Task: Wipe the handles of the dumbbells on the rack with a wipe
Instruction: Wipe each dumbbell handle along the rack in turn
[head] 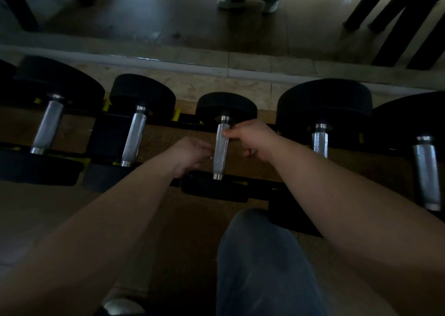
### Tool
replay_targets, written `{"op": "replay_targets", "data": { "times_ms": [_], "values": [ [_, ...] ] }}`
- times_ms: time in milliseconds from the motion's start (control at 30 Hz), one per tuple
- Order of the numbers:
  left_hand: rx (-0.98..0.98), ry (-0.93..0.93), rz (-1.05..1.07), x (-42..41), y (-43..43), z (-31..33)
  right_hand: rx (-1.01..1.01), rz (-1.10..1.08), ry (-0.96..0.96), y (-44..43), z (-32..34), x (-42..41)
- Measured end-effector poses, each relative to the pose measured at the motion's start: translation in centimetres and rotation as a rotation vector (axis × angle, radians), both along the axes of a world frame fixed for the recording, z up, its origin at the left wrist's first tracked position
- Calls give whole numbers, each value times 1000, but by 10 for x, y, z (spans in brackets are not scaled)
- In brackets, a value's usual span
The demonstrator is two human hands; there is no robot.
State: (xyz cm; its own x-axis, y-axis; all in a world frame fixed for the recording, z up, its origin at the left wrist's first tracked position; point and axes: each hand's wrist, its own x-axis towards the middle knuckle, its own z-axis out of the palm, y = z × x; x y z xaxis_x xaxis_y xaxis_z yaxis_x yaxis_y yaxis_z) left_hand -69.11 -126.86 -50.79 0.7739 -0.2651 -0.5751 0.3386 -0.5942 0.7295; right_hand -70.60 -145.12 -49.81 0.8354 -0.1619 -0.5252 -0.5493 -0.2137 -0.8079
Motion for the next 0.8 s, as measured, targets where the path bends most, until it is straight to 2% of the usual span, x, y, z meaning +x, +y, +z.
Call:
{"op": "replay_targets", "data": {
  "times_ms": [100, 167, 300, 433, 533, 633, 700, 800],
  "values": [
    [-180, 38, 267, 3, -16, 6, -26, 18, 6, -1, 1, 0],
    [-244, 8, 314, 1, -18, 7, -56, 15, -14, 0, 1, 0],
    [-80, -74, 80, -3, 0, 6, -246, 32, -91, 6, 4, -4],
    [71, -79, -143, -4, 18, 11, -447, 216, -121, 20, 6, -24],
    [-43, -133, 24, 2, 8, 12, -518, 318, -97, 28, 9, -38],
    [-194, -192, 231, 12, -12, 9, -539, 229, -60, 38, 9, -41],
    [-192, -237, 214, 14, -16, 6, -535, 122, -23, 44, 7, -43],
    [-109, -249, 19, 6, 2, 0, -472, 36, -22, 49, 5, -50]
  ]
}}
